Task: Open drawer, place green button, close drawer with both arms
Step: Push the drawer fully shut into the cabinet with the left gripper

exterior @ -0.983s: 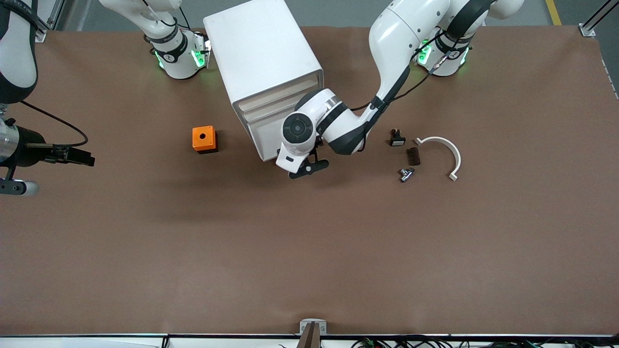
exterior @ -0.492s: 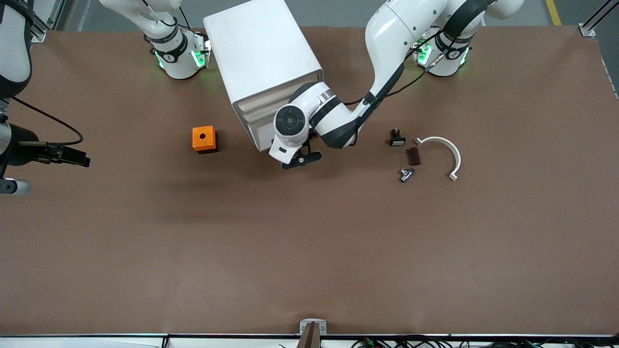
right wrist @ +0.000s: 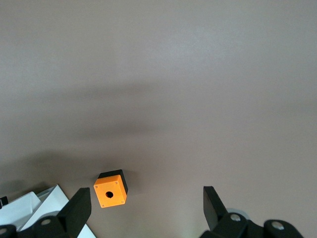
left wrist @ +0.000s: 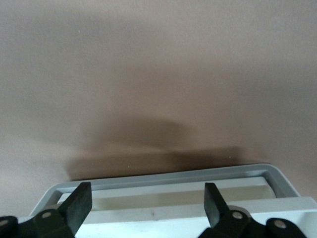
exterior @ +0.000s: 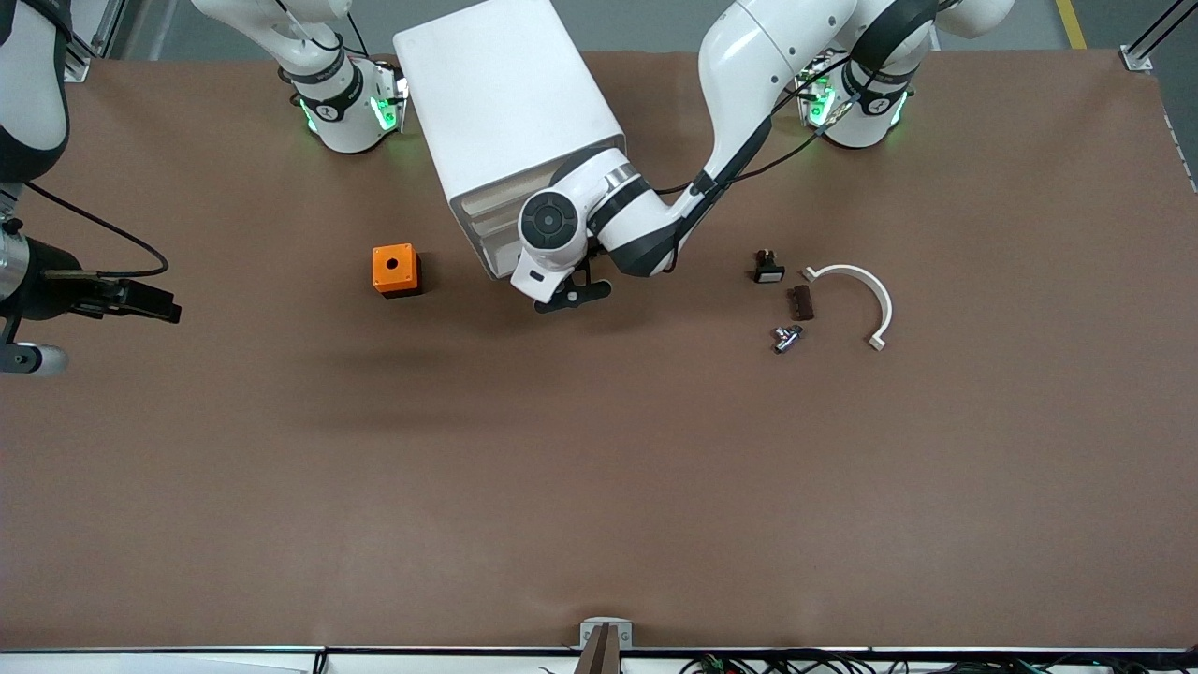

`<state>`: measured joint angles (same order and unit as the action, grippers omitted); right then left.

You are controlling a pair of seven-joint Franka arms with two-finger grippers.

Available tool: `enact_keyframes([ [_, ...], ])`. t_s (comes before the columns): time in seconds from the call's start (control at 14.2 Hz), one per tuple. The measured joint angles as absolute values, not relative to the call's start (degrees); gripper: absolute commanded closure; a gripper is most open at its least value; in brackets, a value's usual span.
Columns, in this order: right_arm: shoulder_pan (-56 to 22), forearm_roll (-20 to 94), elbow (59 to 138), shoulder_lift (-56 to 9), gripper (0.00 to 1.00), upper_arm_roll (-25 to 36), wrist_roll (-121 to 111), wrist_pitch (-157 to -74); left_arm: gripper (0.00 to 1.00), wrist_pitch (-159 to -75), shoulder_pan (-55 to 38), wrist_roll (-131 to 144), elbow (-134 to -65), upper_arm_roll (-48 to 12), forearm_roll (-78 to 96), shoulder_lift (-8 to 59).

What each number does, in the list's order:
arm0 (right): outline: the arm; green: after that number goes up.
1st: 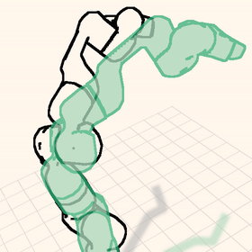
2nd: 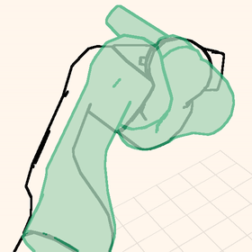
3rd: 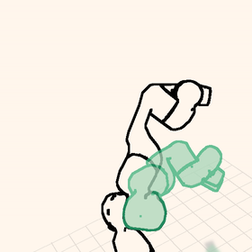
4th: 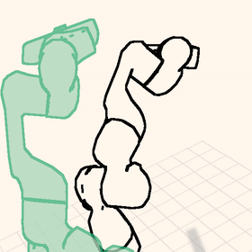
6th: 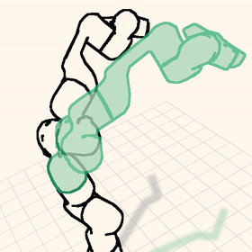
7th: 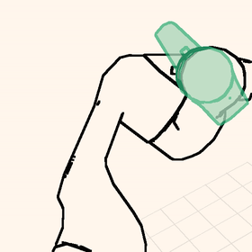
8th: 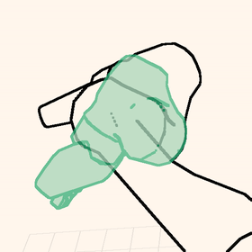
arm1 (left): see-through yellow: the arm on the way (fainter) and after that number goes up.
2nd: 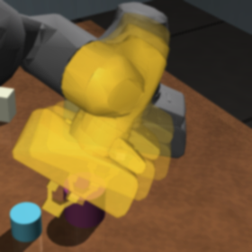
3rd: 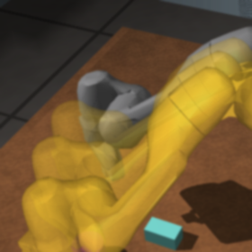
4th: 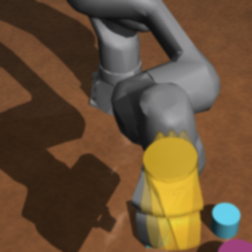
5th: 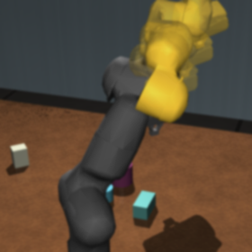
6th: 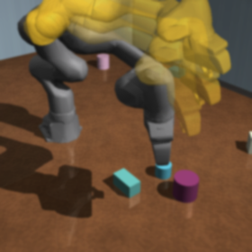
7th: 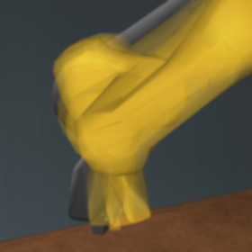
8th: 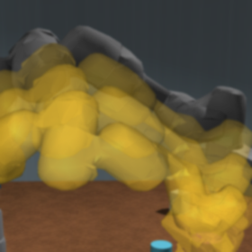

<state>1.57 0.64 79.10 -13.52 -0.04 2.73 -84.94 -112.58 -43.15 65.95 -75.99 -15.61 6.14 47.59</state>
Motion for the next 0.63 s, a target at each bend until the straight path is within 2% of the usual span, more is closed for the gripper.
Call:
enact_keyframes([
  [0.63,1.2,0.7,80.8,-6.7,0.00,-0.3,2.7,-83.0,0.00,-112.6,-45.1,65.9,-76.5,-15.8,9.8,47.7],
])
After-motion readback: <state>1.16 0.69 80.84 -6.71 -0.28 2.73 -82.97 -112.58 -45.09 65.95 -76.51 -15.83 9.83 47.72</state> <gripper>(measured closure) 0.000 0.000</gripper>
